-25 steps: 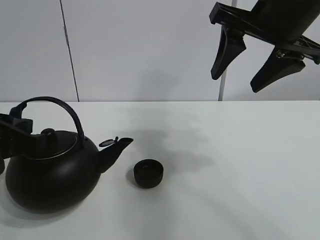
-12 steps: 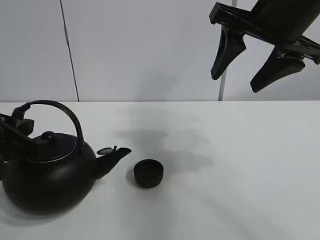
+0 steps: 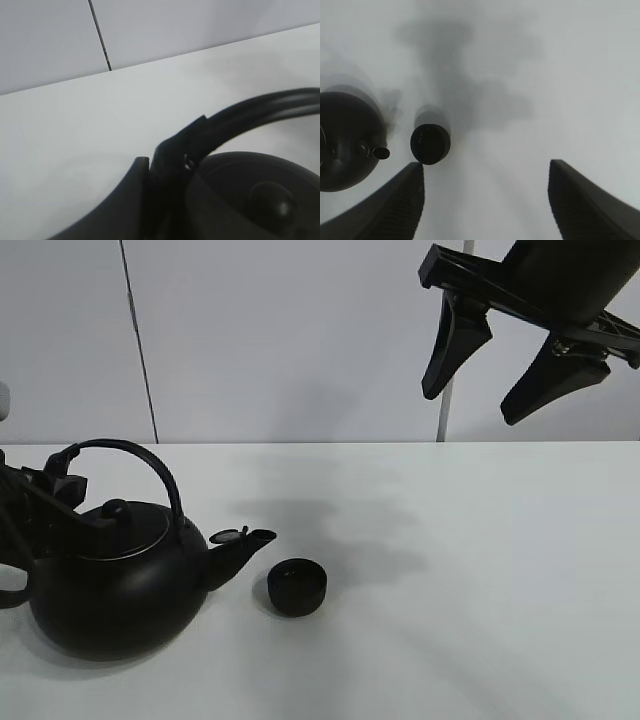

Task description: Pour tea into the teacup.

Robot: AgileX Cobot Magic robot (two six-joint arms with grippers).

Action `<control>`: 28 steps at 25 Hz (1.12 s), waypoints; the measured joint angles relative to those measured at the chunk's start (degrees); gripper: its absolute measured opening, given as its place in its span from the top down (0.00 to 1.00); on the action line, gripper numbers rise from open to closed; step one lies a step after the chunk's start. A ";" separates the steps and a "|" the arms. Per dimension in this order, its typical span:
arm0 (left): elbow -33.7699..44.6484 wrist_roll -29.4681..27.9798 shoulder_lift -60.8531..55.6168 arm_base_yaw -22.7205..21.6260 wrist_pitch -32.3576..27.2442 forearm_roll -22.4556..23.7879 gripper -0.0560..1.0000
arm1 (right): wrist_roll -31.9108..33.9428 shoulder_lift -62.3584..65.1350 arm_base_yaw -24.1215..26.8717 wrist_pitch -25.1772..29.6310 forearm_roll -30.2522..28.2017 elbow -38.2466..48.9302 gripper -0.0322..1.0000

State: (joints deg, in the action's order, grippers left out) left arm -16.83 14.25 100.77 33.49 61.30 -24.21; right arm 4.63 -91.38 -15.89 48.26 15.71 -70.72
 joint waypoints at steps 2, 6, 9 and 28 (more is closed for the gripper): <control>0.00 0.00 0.00 0.00 0.00 0.00 0.84 | 0.00 0.00 0.00 0.00 0.00 0.00 0.50; -0.21 -0.14 -0.06 -0.05 2.00 0.16 0.78 | 0.00 0.00 0.00 0.00 0.00 0.00 0.50; -0.39 -0.15 -0.19 -0.05 2.92 0.30 0.74 | 0.00 0.00 0.00 0.00 0.00 0.00 0.50; 9.01 -10.47 -7.86 -0.06 3.92 2.13 0.55 | 0.00 0.00 0.00 0.00 0.00 0.00 0.50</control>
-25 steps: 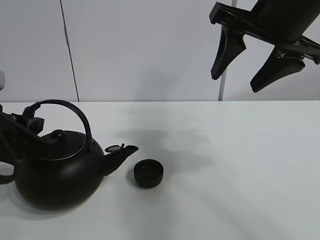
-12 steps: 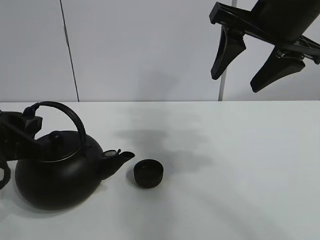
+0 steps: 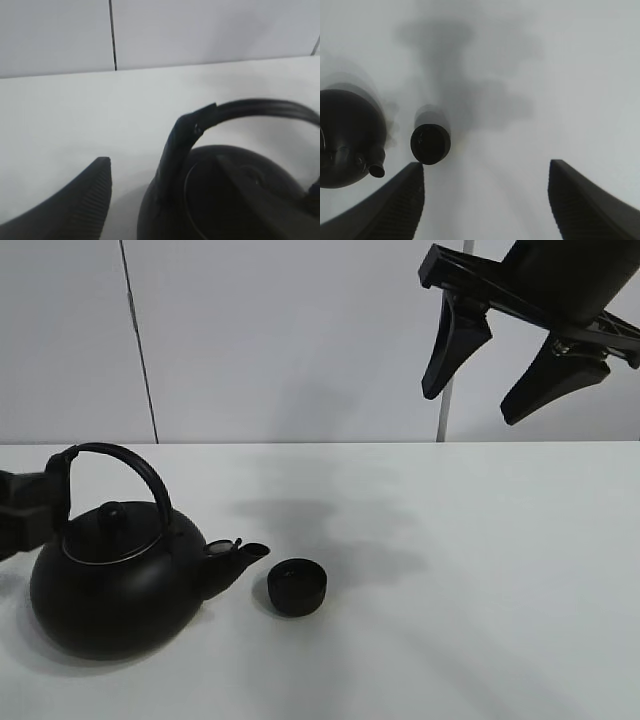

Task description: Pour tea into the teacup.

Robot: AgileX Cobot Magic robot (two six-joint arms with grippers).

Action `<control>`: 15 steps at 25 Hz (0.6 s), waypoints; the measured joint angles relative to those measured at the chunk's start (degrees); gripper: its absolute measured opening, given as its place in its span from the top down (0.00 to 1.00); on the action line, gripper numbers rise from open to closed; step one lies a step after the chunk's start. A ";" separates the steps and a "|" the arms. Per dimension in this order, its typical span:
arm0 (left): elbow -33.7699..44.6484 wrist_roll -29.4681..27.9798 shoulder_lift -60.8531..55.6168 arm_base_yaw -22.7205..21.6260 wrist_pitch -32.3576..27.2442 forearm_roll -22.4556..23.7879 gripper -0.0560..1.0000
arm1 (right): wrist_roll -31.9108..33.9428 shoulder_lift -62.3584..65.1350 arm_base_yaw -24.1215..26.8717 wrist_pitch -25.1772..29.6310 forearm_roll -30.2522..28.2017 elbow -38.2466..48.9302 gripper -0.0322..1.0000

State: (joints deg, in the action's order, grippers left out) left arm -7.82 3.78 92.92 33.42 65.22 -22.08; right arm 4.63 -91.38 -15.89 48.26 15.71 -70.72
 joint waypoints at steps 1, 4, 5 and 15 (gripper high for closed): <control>0.24 -0.28 -1.72 0.00 -0.05 0.42 0.55 | 0.00 0.00 0.00 0.00 0.00 0.00 0.50; 0.32 -2.27 -8.68 0.00 -0.05 2.64 0.55 | 0.00 0.00 0.00 0.00 0.00 0.00 0.50; -0.01 -3.15 -11.05 0.00 -0.11 3.32 0.55 | 0.00 0.00 0.00 0.00 0.00 0.00 0.50; -21.73 -3.78 -23.59 0.00 -44.95 5.70 0.55 | 0.00 0.00 0.00 0.00 0.00 0.00 0.50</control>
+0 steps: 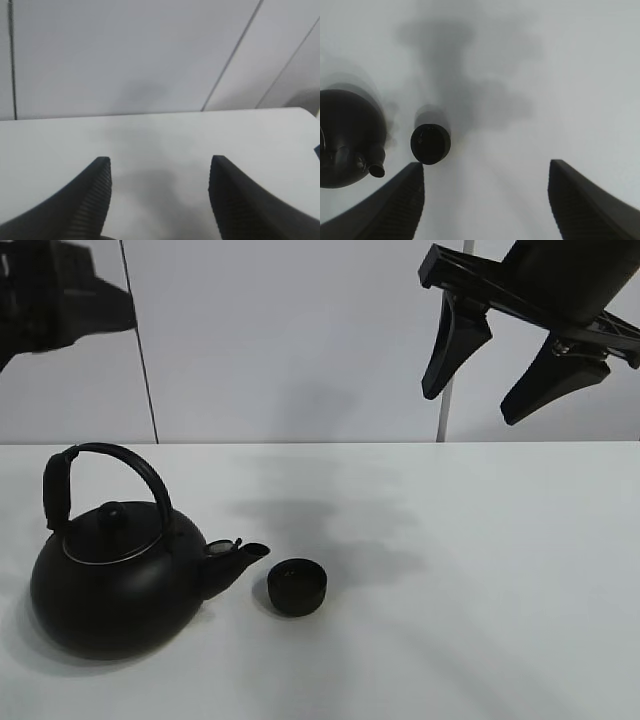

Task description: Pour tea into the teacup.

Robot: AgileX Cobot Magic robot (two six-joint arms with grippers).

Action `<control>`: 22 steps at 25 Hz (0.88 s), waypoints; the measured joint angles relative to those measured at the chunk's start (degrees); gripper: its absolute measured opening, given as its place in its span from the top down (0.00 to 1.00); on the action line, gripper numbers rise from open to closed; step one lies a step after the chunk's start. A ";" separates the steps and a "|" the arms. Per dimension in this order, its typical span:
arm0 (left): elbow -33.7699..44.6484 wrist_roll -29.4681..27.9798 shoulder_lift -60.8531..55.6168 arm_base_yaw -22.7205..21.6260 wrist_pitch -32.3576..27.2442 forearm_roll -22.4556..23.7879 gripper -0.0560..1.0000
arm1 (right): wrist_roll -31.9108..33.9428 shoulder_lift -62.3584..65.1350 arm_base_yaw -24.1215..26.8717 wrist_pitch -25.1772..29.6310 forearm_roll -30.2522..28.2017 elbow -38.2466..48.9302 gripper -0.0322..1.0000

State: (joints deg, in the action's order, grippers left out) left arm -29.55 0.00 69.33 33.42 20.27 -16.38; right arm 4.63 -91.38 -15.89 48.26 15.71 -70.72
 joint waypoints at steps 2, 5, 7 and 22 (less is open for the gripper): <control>-5.52 0.93 0.06 0.00 -8.83 0.15 0.55 | 0.00 0.00 0.00 0.00 0.00 0.00 0.50; -13.25 1.20 1.37 0.00 -19.78 0.19 0.55 | 0.00 0.00 0.00 0.00 0.00 0.00 0.50; -18.26 0.00 3.70 -0.05 -26.97 0.19 0.55 | 0.00 0.00 0.00 0.00 0.00 0.00 0.50; -39.16 -11.18 19.55 -6.94 -65.41 -0.83 0.52 | 0.00 0.00 0.00 7.35 0.00 0.00 0.50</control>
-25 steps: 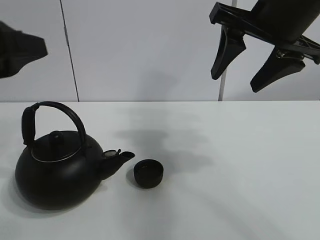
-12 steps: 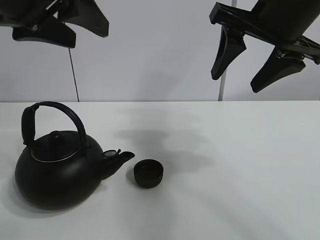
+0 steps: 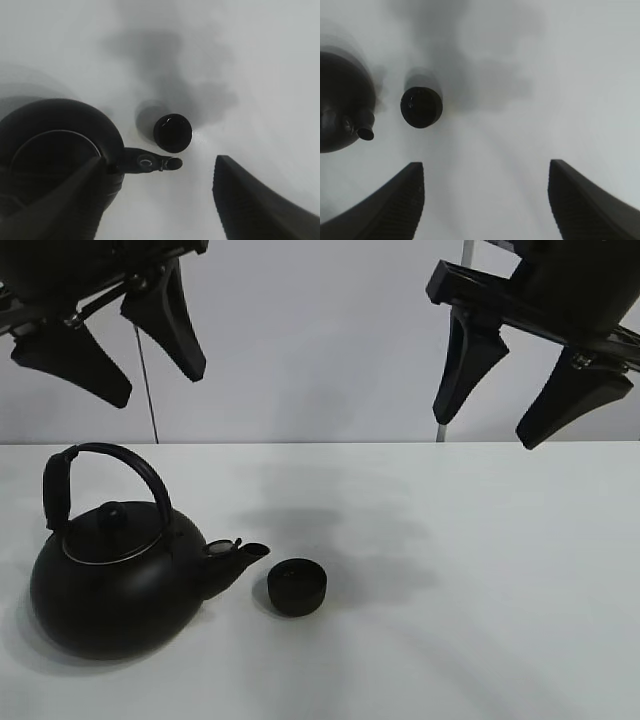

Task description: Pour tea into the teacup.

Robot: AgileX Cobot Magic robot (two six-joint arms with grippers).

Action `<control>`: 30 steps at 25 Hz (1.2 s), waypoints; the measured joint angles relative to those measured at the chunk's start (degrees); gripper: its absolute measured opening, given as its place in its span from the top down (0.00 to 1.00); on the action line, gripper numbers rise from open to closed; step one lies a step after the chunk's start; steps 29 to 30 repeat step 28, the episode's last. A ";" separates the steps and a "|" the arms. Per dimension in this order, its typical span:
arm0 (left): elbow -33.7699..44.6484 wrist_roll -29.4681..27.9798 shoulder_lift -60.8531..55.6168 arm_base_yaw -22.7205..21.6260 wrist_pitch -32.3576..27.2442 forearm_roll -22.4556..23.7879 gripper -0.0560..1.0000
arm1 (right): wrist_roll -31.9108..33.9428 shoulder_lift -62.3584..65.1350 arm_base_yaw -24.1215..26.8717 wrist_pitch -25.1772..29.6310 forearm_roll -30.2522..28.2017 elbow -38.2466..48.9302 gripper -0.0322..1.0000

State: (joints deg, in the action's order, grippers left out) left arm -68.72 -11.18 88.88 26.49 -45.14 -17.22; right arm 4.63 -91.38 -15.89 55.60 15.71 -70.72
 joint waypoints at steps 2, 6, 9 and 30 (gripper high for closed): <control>-0.07 -0.04 0.71 -0.58 -1.31 -1.59 0.51 | 0.00 0.00 0.00 1.22 0.00 0.00 0.50; -0.07 -0.15 1.18 -0.88 -1.78 -3.65 0.51 | 0.00 0.00 0.00 1.89 0.00 0.00 0.50; -0.07 -0.17 1.18 -0.88 -2.05 -3.78 0.51 | 0.00 0.00 0.00 1.89 0.00 0.00 0.50; -0.07 -0.23 1.18 -0.88 -1.99 -3.83 0.51 | 0.01 0.00 0.00 1.83 0.00 0.00 0.50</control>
